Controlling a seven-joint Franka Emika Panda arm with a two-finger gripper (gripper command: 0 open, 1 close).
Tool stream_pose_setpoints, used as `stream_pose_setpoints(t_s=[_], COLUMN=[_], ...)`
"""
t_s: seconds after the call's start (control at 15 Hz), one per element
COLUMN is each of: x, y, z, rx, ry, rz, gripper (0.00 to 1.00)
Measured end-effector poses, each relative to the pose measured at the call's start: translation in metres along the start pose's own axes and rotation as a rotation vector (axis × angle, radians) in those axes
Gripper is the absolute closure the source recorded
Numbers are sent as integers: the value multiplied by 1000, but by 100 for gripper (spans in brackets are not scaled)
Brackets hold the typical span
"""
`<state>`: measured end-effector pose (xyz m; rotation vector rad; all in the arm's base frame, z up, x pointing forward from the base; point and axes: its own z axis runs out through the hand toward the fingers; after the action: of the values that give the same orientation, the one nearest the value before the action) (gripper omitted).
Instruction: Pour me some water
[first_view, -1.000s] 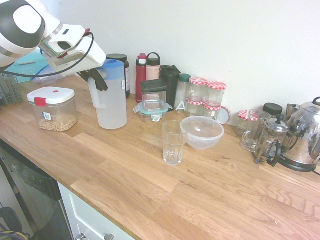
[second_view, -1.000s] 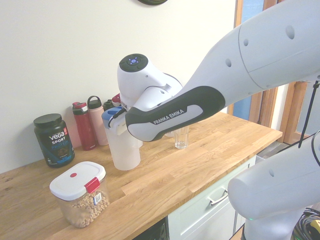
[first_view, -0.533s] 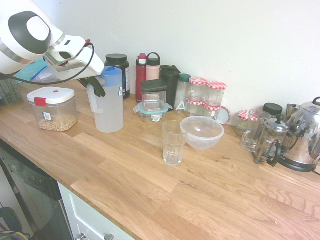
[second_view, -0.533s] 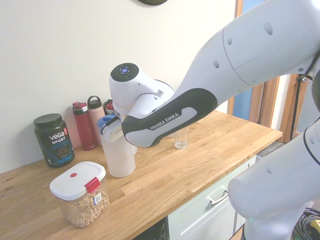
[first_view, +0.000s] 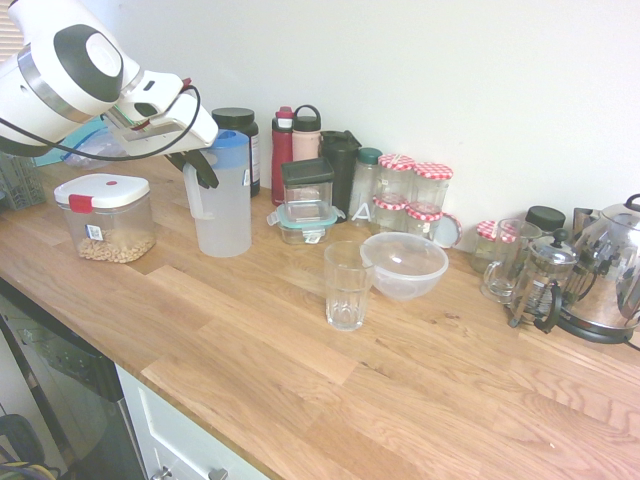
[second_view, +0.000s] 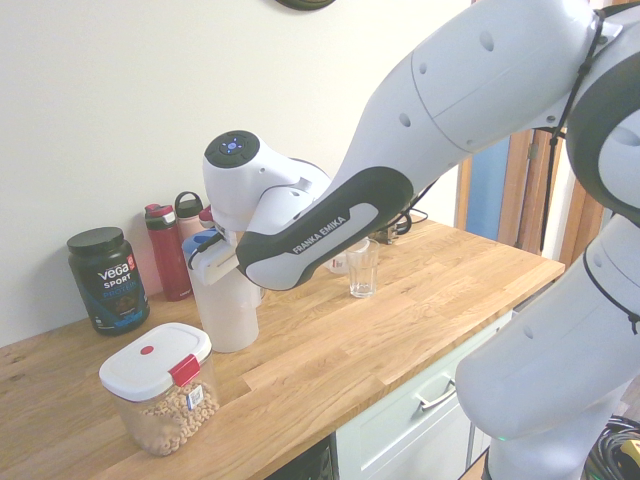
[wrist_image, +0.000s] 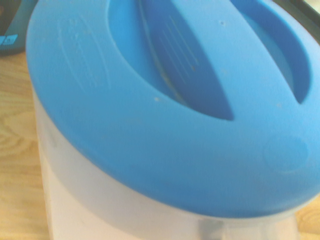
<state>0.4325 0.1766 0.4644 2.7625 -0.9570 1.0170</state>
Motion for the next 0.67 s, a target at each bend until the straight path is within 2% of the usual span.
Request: stream_pose_setpoints(t_s=[0.67], x=[0], y=[-3], z=[-6], rx=[13], ry=[-47], rz=[-20], gripper=[0])
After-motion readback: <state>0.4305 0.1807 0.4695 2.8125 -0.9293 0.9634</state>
